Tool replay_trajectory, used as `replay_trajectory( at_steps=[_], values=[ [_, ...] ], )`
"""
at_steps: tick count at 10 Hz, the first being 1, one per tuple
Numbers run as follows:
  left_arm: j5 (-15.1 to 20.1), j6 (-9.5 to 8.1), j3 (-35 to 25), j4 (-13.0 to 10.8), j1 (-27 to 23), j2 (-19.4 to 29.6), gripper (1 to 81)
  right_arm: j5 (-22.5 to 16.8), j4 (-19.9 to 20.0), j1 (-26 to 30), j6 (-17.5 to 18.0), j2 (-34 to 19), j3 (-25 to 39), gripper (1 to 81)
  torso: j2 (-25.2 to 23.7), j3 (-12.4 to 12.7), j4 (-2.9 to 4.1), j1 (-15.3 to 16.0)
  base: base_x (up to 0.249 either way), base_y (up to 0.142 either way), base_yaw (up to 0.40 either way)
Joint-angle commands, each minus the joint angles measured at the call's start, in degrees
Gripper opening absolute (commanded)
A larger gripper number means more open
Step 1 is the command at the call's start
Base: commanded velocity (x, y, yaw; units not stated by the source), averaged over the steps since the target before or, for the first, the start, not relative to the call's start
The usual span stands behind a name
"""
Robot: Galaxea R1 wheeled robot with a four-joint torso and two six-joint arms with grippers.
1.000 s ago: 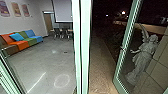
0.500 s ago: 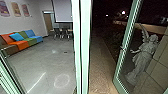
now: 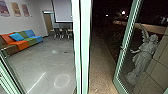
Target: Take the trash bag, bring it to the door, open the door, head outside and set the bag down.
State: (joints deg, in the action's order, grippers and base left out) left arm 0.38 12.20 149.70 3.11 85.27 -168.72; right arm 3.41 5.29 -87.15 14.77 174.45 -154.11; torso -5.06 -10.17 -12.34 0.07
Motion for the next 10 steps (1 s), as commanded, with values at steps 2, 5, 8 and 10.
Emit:
replay_trajectory(
  at_steps=[2, 5, 8, 10],
  values=[
    [3.58, 0.54, -0.2, -1.0, -2.61, 0.31, 1.0, -2.89, 0.25, 2.28, -0.1, 0.31, 0.14, 81.1, 0.0, 0.0, 0.0, 0.0, 0.0, 0.0, 0.0],
    [3.58, 0.54, -0.2, -1.0, -2.61, 0.31, 1.0, -2.89, 0.25, 2.28, -0.18, 0.49, 0.14, 81.1, 0.0, 0.0, 0.0, 0.0, 0.0, 0.0, -0.102],
    [3.58, 0.54, -0.2, -1.0, -2.61, 0.31, 1.0, -2.89, 0.25, 2.19, -0.19, 0.49, 0.14, 81.1, 0.0, 0.0, 0.0, 0.0, 0.0, 0.0, -0.192],
    [3.58, 0.54, -0.2, -1.0, -2.61, 0.39, 1.0, -2.89, 0.25, 2.11, -0.19, 0.49, 0.14, 81.1, 0.0, 0.0, 0.0, 0.02, 0.0, 0.0, -0.205]
  ],
)
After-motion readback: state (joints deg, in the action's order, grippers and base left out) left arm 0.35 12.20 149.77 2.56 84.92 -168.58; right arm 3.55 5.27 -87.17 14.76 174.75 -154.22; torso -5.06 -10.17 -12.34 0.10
